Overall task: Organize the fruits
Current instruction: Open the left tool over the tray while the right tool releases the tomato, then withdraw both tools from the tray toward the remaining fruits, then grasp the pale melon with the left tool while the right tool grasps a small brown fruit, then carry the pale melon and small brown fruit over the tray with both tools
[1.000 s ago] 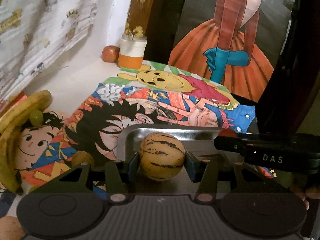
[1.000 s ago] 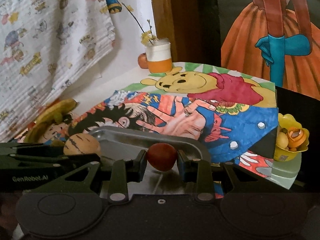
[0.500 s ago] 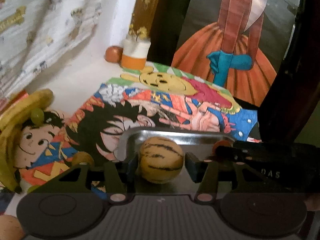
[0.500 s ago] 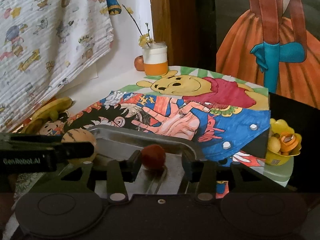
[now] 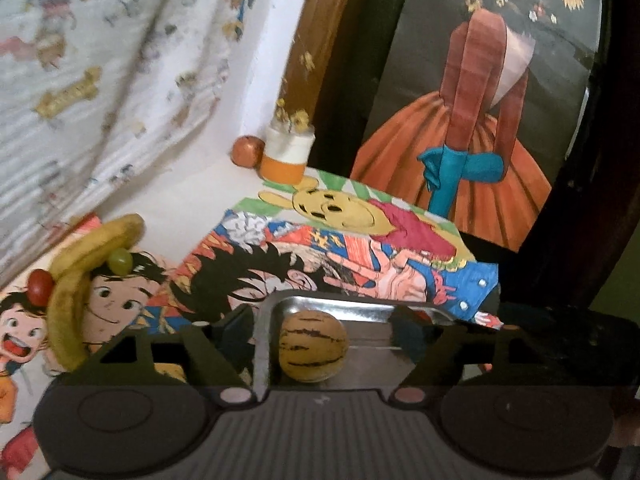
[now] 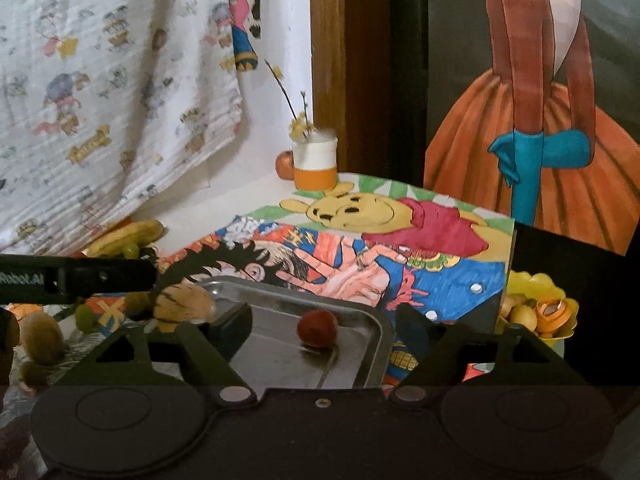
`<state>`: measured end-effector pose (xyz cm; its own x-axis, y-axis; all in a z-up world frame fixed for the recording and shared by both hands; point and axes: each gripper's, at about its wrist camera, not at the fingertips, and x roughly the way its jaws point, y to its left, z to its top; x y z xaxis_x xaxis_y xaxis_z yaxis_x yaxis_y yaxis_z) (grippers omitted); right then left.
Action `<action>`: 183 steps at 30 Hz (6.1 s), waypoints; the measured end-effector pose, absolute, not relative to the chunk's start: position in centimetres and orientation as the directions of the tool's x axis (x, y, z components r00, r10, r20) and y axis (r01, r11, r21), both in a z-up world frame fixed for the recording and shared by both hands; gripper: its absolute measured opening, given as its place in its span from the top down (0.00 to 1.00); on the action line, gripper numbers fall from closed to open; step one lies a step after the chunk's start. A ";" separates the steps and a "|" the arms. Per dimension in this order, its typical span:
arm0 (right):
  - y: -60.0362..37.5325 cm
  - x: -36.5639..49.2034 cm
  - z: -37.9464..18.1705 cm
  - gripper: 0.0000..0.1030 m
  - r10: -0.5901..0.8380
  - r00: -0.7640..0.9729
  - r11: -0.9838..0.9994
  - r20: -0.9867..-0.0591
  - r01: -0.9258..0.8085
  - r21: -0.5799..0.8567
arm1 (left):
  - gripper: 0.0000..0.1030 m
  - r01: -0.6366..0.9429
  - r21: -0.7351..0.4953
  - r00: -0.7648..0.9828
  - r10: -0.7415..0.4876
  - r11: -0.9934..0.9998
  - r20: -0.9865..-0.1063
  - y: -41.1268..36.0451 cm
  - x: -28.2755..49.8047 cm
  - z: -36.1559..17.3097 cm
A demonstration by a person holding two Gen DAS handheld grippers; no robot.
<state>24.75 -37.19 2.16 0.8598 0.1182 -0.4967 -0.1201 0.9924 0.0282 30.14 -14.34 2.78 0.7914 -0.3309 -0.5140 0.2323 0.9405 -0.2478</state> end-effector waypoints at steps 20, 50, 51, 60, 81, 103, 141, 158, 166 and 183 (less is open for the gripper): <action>-32.7 13.4 5.2 0.01 0.214 0.876 0.976 -0.431 -0.206 0.066 | 0.00 0.101 -0.240 0.868 -0.204 0.965 -0.453 -7.8 18.6 5.5; -23.1 6.6 -0.4 0.01 0.279 0.758 0.951 -0.589 -0.303 0.060 | 0.00 -0.061 -0.233 0.796 -0.093 0.970 -0.599 1.6 9.1 0.1; -22.9 6.7 -0.5 0.01 0.280 0.754 0.950 -0.594 -0.309 0.055 | 0.00 -0.067 -0.235 0.795 -0.090 0.970 -0.600 1.9 9.0 -0.1; -22.8 9.9 1.8 0.01 0.281 0.760 0.929 -0.586 -0.370 -0.035 | 0.00 -0.061 -0.256 0.794 -0.108 0.965 -0.598 3.0 10.1 -0.1; -21.8 30.4 3.9 0.23 0.428 0.663 0.888 -0.615 -0.434 0.150 | 0.01 0.076 -0.256 0.803 -0.211 0.964 -0.557 0.2 21.0 0.2; -18.9 34.3 -1.4 0.58 0.297 0.648 0.904 -0.701 -0.428 -0.012 | 0.42 0.109 -0.317 0.766 -0.283 0.942 -0.578 -0.8 24.6 -2.3; -25.9 26.2 3.6 0.72 0.349 0.768 0.919 -0.537 -0.393 0.036 | 0.47 0.088 -0.309 0.806 -0.250 0.947 -0.536 -4.1 22.3 1.5; -33.5 24.8 1.5 0.72 0.246 0.808 0.965 -0.535 -0.253 0.061 | 0.47 0.156 -0.271 0.784 -0.286 0.950 -0.551 -10.4 22.8 2.1; -35.6 25.7 -0.5 0.72 0.205 0.802 0.978 -0.561 -0.185 0.092 | 0.47 0.206 -0.265 0.738 -0.327 0.942 -0.590 -12.9 24.3 0.4; -36.6 27.5 -2.6 0.72 0.183 0.786 0.983 -0.590 -0.153 0.101 | 0.47 0.244 -0.240 0.712 -0.342 0.940 -0.613 -15.3 26.7 -1.7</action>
<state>27.55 -36.57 -2.55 0.7860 0.1833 -0.5905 -0.1534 0.9830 0.1009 26.68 -15.31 -1.68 0.7121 -0.3417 -0.6133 0.2438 0.9395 -0.2405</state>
